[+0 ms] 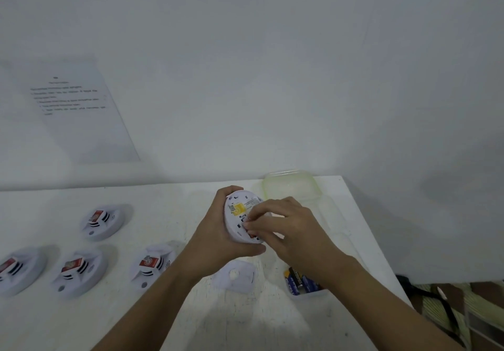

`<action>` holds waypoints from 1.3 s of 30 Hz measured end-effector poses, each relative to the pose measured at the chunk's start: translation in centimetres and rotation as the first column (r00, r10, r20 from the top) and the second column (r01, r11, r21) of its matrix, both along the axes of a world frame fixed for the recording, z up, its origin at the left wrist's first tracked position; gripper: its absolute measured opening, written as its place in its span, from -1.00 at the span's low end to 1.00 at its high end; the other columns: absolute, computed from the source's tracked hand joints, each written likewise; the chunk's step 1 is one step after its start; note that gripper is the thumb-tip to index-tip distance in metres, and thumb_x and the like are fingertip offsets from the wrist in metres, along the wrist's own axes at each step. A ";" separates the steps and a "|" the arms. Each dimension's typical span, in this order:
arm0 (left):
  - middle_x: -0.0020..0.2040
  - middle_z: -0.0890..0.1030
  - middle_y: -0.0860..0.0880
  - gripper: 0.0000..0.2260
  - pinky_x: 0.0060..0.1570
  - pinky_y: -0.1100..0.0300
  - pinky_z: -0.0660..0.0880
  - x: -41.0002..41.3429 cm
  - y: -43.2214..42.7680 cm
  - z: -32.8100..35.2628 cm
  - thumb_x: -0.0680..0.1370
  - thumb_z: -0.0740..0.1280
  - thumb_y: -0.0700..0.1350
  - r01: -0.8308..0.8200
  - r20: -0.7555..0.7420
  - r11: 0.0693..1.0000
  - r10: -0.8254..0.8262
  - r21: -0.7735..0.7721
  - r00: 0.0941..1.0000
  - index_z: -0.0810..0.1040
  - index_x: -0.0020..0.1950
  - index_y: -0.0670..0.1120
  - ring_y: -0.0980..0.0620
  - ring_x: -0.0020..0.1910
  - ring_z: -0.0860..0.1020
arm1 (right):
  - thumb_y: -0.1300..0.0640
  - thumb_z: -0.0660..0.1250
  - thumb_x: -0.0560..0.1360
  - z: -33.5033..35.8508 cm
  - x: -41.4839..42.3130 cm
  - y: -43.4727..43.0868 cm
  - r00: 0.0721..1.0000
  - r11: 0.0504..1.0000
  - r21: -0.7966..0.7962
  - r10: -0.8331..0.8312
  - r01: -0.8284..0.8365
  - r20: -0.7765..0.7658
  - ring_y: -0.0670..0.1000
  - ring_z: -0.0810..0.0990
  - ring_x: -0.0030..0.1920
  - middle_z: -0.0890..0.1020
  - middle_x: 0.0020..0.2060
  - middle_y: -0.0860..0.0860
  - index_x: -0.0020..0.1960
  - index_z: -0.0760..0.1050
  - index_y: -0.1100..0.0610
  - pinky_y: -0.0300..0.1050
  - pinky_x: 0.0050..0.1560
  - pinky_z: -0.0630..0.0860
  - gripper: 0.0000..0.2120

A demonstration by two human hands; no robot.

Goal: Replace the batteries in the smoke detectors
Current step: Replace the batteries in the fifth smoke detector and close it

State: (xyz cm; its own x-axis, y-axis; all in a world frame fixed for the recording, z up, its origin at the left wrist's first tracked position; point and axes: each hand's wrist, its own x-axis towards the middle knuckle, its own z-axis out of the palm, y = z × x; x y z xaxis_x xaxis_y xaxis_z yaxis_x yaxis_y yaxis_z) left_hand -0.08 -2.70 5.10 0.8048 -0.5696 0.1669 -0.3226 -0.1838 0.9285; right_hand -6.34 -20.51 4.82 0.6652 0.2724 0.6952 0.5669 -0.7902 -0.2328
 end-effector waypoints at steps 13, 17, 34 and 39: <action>0.12 0.56 0.31 -0.18 -0.02 0.36 0.58 0.3 -0.4 0.4 0.27 0.67 -0.27 0.016 0.069 0.999 -0.019 0.035 0.997 0.32 0.38 0.07 0.22 0.18 0.58 | -0.08 0.68 0.19 1.6 -0.3 -0.3 0.791 0.638 0.650 0.101 0.414 -0.603 -0.17 0.52 0.16 0.59 0.05 -0.11 0.20 0.49 -0.17 -0.36 -0.04 0.45 -0.36; 0.11 0.54 0.39 -0.21 -0.03 0.42 0.55 0.2 -0.6 0.7 0.28 0.67 -0.26 0.037 0.104 0.997 -0.044 0.067 0.994 0.32 0.35 0.07 0.27 0.18 0.55 | -0.10 0.68 0.15 1.8 -0.3 -0.6 0.763 0.608 0.667 0.150 0.430 -0.629 -0.11 0.65 0.00 0.63 -0.02 -0.04 0.22 0.42 -0.15 -0.29 -0.14 0.59 -0.28; 0.11 0.54 0.28 -0.21 -0.04 0.33 0.60 0.0 -1.4 1.0 0.28 0.67 -0.22 0.070 0.187 0.993 -0.086 0.090 0.979 0.31 0.36 0.03 0.16 0.17 0.57 | 0.07 0.71 0.18 1.7 -0.5 -1.3 0.721 0.593 0.661 0.185 0.460 -0.668 -0.01 0.72 -0.15 0.71 -0.11 0.01 0.05 0.58 0.05 -0.05 -0.09 0.69 -0.49; 0.13 0.53 0.32 -0.21 -0.02 0.34 0.60 -0.2 -0.3 0.0 0.26 0.67 -0.15 0.039 0.154 0.996 -0.051 0.085 0.987 0.31 0.35 0.10 0.19 0.20 0.55 | 0.08 0.70 0.21 0.9 -0.4 -0.5 0.726 0.605 0.670 0.208 0.431 -0.655 0.06 0.72 -0.15 0.71 -0.11 0.05 0.02 0.55 0.11 0.03 -0.09 0.69 -0.51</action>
